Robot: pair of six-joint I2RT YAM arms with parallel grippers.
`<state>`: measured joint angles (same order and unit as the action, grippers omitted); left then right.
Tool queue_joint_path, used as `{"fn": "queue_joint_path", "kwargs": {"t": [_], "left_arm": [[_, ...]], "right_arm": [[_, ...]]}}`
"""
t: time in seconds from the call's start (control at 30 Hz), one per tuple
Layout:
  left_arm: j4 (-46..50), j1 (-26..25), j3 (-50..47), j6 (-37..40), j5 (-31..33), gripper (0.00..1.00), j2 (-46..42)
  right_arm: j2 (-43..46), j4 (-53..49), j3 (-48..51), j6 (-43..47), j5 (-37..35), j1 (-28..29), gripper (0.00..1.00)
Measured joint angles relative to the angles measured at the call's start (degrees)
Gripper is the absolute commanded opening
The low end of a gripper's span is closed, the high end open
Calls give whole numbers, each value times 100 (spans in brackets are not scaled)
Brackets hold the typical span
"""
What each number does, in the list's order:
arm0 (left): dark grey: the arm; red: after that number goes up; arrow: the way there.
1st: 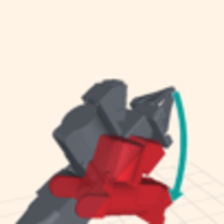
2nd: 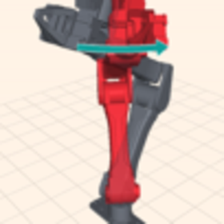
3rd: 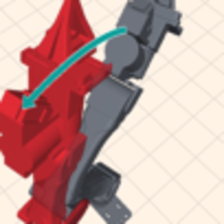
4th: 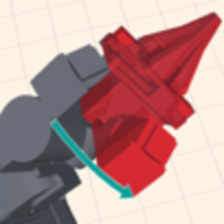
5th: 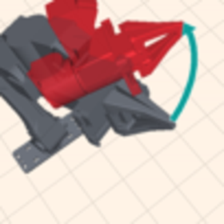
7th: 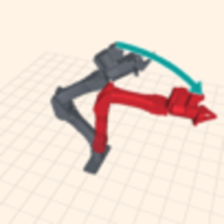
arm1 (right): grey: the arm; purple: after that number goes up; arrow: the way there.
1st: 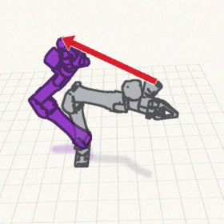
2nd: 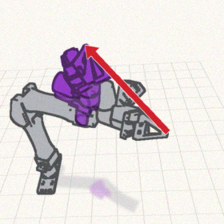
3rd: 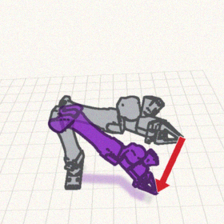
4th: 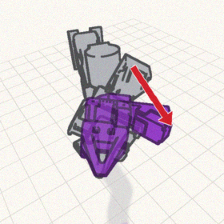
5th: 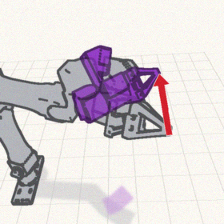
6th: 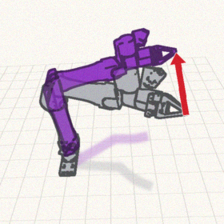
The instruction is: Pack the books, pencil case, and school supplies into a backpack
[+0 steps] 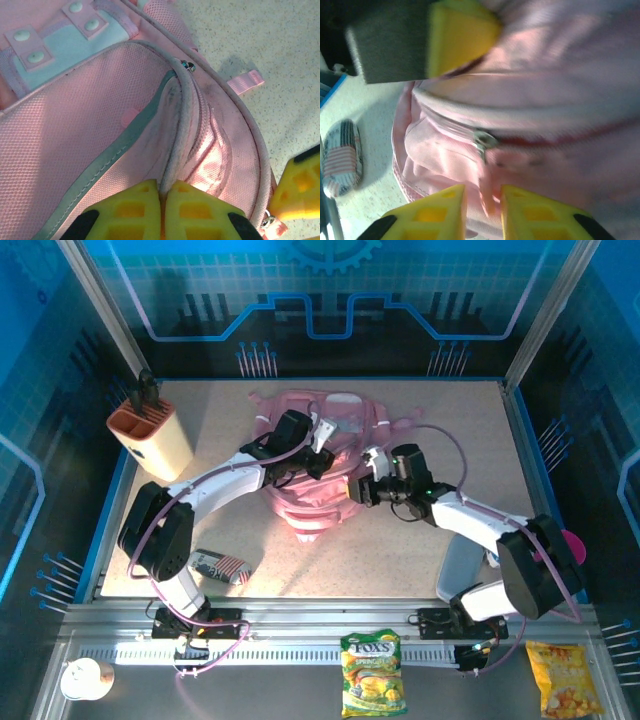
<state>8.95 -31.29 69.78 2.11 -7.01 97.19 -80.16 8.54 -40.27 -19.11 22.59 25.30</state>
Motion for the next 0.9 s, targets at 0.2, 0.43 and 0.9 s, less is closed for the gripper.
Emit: {"fn": "queue_joint_path", "kwargs": {"t": [0.2,0.43,0.9], "left_arm": [[-146,0,-33,-13,2,7,-9],[-238,-7,-144,22,-20,8,-81],[-245,-52,-168,127,-20,9,-92]], "right_arm": [[496,553,382,-1423,37,-575,56],[245,859,264,-3121,236,-807,57],[-787,1451,-345,-4529,669,-807,59]]}}
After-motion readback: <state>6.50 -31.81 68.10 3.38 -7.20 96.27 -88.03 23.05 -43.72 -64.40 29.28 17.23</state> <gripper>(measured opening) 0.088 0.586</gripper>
